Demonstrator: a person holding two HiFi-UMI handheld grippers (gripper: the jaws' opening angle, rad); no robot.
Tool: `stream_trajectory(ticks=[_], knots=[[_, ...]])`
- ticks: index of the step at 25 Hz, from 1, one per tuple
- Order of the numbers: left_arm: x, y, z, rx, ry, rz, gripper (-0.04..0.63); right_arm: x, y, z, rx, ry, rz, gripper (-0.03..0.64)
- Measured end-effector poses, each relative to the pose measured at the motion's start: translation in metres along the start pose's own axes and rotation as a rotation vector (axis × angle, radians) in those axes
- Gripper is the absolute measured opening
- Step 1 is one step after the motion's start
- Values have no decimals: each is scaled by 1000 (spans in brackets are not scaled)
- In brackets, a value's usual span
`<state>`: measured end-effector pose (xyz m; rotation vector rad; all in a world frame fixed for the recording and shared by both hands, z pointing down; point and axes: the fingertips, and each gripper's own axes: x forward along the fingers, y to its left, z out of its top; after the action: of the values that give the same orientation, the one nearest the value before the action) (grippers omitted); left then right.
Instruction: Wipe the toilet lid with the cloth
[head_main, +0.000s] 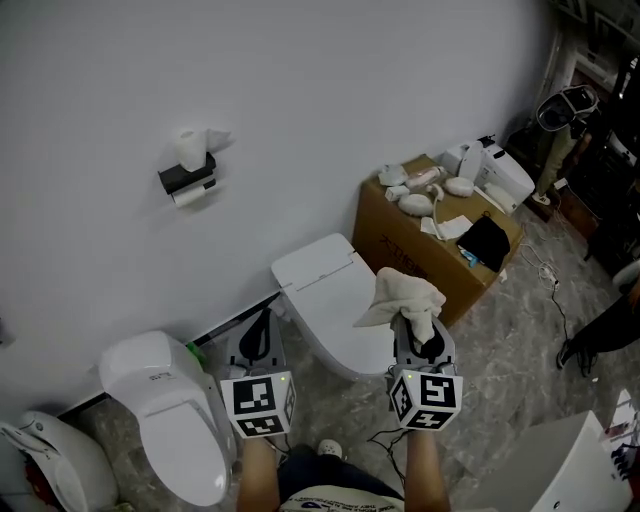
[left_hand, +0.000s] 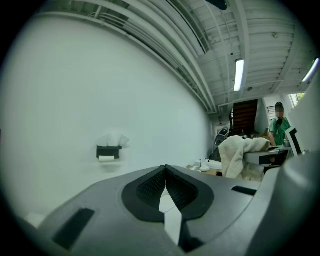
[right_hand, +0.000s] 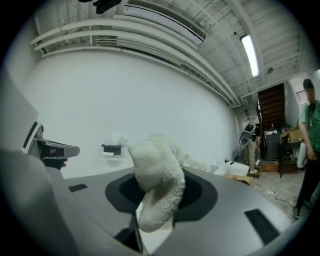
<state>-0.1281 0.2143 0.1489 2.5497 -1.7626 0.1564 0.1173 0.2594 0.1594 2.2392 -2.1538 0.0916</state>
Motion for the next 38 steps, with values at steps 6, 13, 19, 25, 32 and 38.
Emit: stream_trajectory(ticks=[6, 13, 19, 25, 32, 38], knots=[[30, 4, -9, 3, 28, 7, 8, 33, -10, -12, 13, 26, -1, 133], [75, 22, -13, -5, 32, 11, 8, 83, -10, -17, 5, 37, -4, 133], [134, 54, -15, -17, 30, 7, 8, 147, -3, -20, -14, 43, -16, 133], [203, 80, -11, -31, 30, -3, 8, 217, 7, -16, -37, 54, -7, 133], [274, 102, -21, -47, 69, -34, 8, 287, 12, -25, -60, 96, -16, 133], [327, 119, -39, -41, 109, -43, 8, 340, 10, -46, -62, 135, -26, 133]])
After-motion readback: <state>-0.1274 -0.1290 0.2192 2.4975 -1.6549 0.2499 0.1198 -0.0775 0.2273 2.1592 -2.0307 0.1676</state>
